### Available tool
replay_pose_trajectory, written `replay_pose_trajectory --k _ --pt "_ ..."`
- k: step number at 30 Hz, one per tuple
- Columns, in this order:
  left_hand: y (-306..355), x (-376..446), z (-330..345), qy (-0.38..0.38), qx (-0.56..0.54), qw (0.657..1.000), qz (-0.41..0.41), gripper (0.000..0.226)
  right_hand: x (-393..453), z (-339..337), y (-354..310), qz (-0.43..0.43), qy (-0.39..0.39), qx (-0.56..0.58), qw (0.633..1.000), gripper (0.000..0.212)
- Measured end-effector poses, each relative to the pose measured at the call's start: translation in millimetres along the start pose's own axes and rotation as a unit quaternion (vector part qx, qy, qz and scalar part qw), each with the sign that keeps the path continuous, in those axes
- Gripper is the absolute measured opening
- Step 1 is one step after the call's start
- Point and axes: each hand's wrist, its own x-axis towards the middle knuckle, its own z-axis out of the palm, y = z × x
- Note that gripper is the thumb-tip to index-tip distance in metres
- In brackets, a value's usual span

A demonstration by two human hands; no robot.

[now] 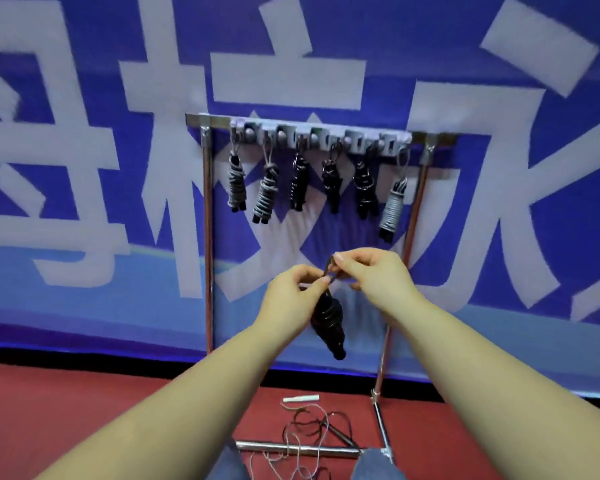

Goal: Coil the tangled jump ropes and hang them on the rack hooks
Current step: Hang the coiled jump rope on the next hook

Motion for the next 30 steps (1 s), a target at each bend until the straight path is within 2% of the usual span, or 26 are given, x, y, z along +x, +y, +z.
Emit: replay_pose_trajectory --k 8,14,20,25,30 --pt "108.6 33.1 -30.1 0.017 -0.006 0.999 0.044 0.010 11.2 -47.4 -102.4 -0.081 0.033 -0.066 0.994 0.022" --pt "148.1 69.8 -24.7 0.029 -0.035 0.998 0.037 0.011 42.9 -75.2 -139.3 -0.053 0.047 -0.056 0.996 0.013" --pt "149.8 115.2 -1.2 0.032 -0.059 0.998 0.014 0.017 68.5 -95.4 -134.8 0.003 0.012 -0.015 1.000 0.014" --pt "153.9 160.3 26.4 0.009 -0.072 0.997 0.000 0.017 107.4 -117.6 -120.3 0.017 0.046 -0.006 0.999 0.013" --pt "161.9 205.7 54.7 -0.033 -0.054 0.998 -0.005 0.022 152.5 -141.7 -105.8 0.020 0.103 -0.048 0.993 0.019"
